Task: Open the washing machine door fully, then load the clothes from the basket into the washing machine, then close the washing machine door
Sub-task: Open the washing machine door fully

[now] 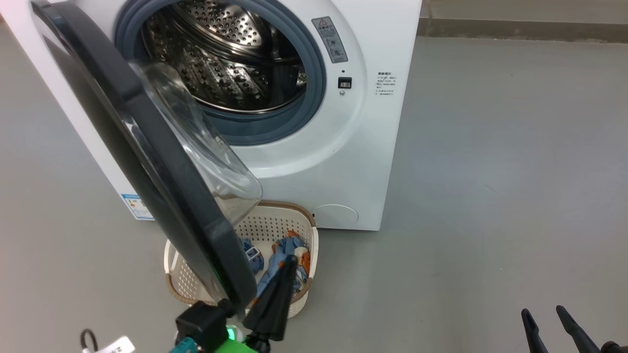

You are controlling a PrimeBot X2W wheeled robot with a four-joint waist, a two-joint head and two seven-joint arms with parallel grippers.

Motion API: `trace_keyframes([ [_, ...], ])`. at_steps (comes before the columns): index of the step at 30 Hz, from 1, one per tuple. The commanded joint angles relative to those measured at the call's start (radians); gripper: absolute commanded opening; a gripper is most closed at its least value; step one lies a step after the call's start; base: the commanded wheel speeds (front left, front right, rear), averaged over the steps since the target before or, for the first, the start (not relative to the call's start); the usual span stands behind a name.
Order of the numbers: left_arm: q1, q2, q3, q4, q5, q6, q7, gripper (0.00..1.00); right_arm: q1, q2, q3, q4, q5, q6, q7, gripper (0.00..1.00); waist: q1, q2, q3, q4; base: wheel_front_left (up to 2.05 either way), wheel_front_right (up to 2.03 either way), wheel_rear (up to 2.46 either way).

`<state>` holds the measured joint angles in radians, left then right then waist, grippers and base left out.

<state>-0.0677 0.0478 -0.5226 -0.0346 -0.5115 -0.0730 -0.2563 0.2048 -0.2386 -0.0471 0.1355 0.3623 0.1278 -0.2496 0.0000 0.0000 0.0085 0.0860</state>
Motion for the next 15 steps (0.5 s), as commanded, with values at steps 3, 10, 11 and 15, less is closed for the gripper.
trace_keyframes([
  [3,-0.050,0.002,0.068,0.033,-0.020,0.010,-0.006,0.00,-0.025,-0.029,0.021,-0.025,0.005,0.003,-0.012,1.00,0.0000,0.0000,0.002,0.000,0.00,0.00,0.00],
  [10,-0.081,0.002,0.148,0.108,-0.065,0.008,-0.006,0.00,-0.029,-0.032,0.022,-0.027,0.005,0.003,-0.012,1.00,0.0000,0.0000,0.012,0.003,0.00,0.00,0.00],
  [11,-0.085,0.002,0.156,0.116,-0.067,0.006,-0.006,0.00,-0.029,-0.032,0.021,-0.027,0.005,0.003,-0.012,1.00,0.0000,0.0000,0.013,0.004,0.00,0.00,0.00],
  [15,-0.098,0.002,0.182,0.143,-0.072,-0.001,-0.006,0.00,-0.031,-0.032,0.019,-0.030,0.004,0.003,-0.012,1.00,0.0000,0.0000,0.019,0.007,0.00,0.00,0.00],
])
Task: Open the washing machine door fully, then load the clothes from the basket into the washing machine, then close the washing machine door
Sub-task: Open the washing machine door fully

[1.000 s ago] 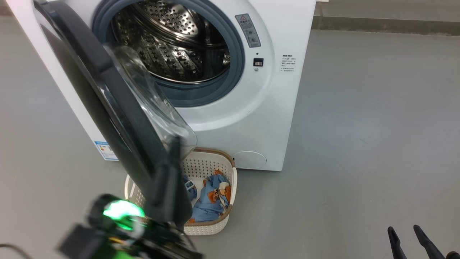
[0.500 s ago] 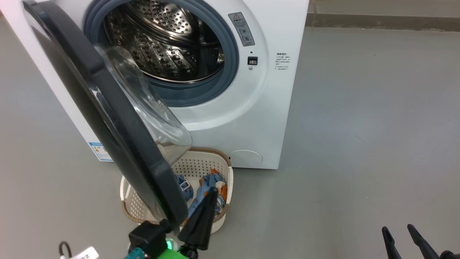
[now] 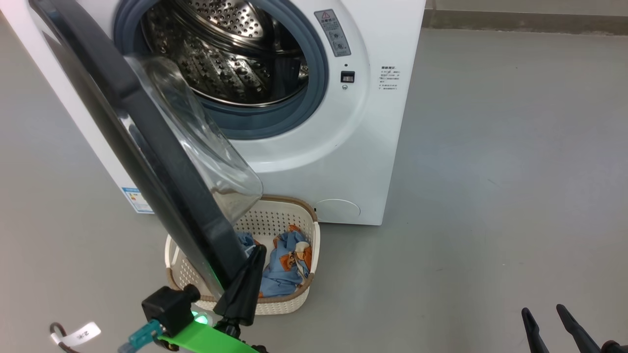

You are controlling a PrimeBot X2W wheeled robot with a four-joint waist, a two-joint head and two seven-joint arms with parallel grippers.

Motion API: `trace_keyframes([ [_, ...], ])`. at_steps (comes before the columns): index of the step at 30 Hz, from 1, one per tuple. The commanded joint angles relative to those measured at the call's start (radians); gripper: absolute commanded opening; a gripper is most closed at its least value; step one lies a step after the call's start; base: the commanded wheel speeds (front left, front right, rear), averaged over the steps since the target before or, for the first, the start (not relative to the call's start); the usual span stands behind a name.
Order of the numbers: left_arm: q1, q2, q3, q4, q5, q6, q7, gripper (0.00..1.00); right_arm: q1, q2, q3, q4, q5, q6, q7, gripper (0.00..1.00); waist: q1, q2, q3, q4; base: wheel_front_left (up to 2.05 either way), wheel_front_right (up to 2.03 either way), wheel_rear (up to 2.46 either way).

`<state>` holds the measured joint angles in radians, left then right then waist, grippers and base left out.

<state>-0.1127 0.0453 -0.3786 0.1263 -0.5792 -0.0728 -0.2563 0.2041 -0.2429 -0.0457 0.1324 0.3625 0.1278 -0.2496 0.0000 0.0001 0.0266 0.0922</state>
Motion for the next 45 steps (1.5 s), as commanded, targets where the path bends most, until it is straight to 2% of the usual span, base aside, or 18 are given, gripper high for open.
trace_keyframes([
  [1,-0.055,0.005,0.043,-0.013,-0.005,-0.003,-0.006,0.00,-0.030,-0.028,0.018,-0.027,0.004,0.003,-0.012,1.00,0.0000,-0.0001,0.002,0.002,0.00,0.00,0.00],
  [5,-0.051,0.005,0.061,0.001,0.000,-0.010,-0.006,0.00,-0.031,-0.027,0.018,-0.028,0.004,0.003,-0.012,1.00,0.0000,-0.0001,0.002,0.006,0.00,0.00,0.00],
  [13,-0.013,0.005,0.107,-0.017,0.022,0.007,-0.006,0.00,-0.037,-0.026,0.023,-0.026,0.005,0.003,-0.012,1.00,0.0000,-0.0001,0.002,0.024,0.00,0.00,0.00],
  [28,0.066,0.005,0.196,-0.036,0.089,0.003,-0.006,0.00,-0.030,-0.011,0.032,-0.030,0.003,0.003,-0.012,1.00,0.0000,-0.0001,0.002,0.097,0.00,0.00,0.00],
  [40,0.144,0.005,0.265,-0.122,0.142,0.062,-0.006,0.00,-0.031,-0.013,0.029,-0.029,0.006,0.003,-0.012,1.00,0.0000,-0.0001,0.012,0.174,0.00,0.00,0.00],
  [45,0.154,0.005,0.333,-0.121,0.163,0.079,-0.006,0.00,-0.033,-0.010,0.034,-0.029,0.003,0.003,-0.012,1.00,0.0000,-0.0001,0.009,0.197,0.00,0.00,0.00],
])
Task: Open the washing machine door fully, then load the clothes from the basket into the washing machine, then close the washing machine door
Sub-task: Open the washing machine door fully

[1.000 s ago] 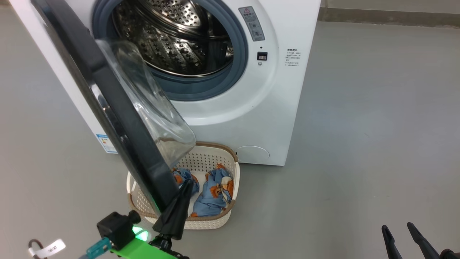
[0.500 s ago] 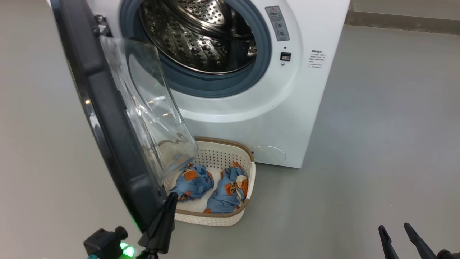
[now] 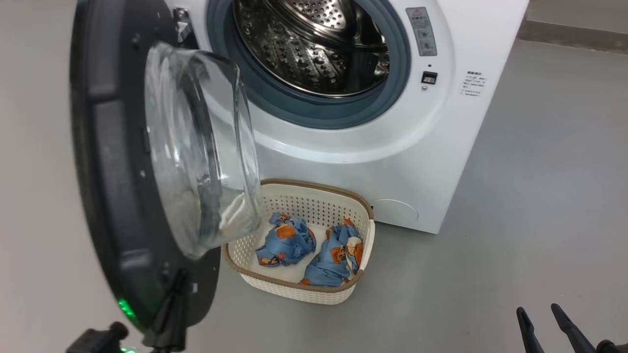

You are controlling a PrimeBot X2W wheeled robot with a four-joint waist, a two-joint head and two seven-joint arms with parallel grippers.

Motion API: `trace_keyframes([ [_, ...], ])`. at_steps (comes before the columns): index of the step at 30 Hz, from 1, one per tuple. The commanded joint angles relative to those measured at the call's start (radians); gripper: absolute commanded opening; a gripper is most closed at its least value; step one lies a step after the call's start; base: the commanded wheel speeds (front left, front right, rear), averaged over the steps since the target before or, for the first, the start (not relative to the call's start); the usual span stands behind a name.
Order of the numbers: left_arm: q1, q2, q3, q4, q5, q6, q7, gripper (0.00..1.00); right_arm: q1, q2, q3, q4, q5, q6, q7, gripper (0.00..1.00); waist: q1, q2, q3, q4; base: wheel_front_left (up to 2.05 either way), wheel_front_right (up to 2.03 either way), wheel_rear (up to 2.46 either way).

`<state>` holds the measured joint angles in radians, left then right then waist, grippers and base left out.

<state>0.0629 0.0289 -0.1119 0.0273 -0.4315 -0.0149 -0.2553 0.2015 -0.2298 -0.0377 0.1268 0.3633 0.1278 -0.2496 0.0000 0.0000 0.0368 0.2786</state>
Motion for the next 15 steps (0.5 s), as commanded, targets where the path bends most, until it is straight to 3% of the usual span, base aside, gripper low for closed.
trace_keyframes([
  [1,-0.022,0.021,0.081,-0.022,0.021,0.021,-0.006,0.00,-0.031,-0.023,0.027,-0.023,0.002,0.003,-0.012,1.00,0.0000,0.0000,-0.001,0.015,0.00,0.00,0.00],
  [15,-0.083,0.038,0.338,0.046,0.118,-0.021,-0.006,0.00,-0.033,-0.015,0.027,-0.021,0.002,0.003,-0.012,1.00,0.0000,0.0000,0.001,0.041,0.00,0.00,0.00],
])
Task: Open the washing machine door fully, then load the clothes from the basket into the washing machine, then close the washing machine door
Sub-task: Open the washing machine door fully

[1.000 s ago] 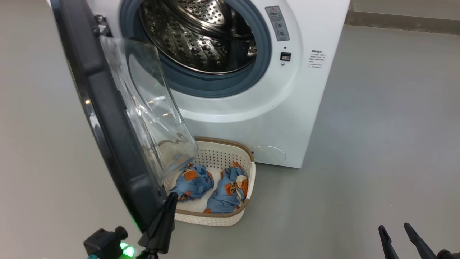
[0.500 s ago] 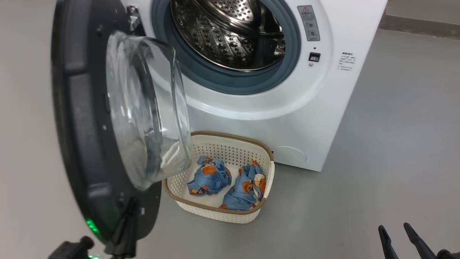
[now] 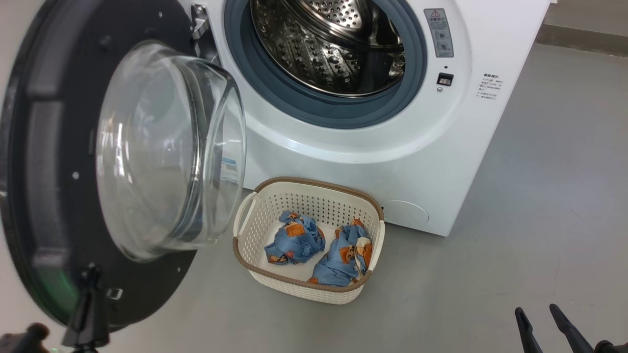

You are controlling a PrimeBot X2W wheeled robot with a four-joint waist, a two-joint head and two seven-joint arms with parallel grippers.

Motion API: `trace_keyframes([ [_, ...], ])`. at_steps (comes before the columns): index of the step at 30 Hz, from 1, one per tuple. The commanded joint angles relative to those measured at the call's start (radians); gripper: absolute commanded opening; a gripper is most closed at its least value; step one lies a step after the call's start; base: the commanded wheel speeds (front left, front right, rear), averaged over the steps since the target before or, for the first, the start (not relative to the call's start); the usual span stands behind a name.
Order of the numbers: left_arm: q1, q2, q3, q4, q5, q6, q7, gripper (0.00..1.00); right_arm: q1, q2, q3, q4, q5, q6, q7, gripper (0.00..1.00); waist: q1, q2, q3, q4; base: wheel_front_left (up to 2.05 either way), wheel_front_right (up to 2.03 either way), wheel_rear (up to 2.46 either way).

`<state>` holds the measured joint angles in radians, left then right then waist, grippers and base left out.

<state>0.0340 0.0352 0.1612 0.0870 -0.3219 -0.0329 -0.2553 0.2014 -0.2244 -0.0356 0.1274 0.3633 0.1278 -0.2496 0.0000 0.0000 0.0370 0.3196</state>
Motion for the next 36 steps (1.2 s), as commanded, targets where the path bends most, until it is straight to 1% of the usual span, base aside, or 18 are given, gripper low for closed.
trace_keyframes([
  [1,-0.064,0.035,0.082,-0.006,0.012,-0.008,-0.006,0.00,-0.032,-0.020,0.025,-0.022,0.002,0.003,-0.012,1.00,0.0000,0.0000,0.001,0.001,0.00,0.00,0.00],
  [6,-0.117,0.068,0.156,0.062,0.040,-0.031,-0.006,0.00,-0.033,-0.021,0.024,-0.025,0.003,0.003,-0.012,1.00,0.0000,0.0000,0.014,0.004,0.00,0.00,0.00],
  [17,-0.241,0.139,0.266,0.193,0.096,-0.060,-0.006,0.00,-0.058,-0.037,0.021,-0.040,0.009,0.003,-0.012,1.00,0.0000,0.0000,0.072,-0.004,0.00,0.00,0.00],
  [25,-0.347,0.185,0.355,0.289,0.128,-0.062,-0.006,0.00,-0.082,-0.057,0.026,-0.046,0.013,0.003,-0.012,1.00,0.0000,0.0000,0.122,-0.010,0.00,0.00,0.00],
  [28,-0.394,0.216,0.392,0.340,0.128,-0.066,-0.006,0.00,-0.094,-0.067,0.030,-0.049,0.015,0.003,-0.012,1.00,0.0000,0.0000,0.144,-0.015,0.00,0.00,0.00],
  [36,-0.455,0.274,0.477,0.423,0.177,-0.050,-0.006,0.00,-0.138,-0.085,0.046,-0.055,0.019,0.003,-0.012,1.00,0.0000,0.0000,0.207,-0.049,0.00,0.00,0.00],
])
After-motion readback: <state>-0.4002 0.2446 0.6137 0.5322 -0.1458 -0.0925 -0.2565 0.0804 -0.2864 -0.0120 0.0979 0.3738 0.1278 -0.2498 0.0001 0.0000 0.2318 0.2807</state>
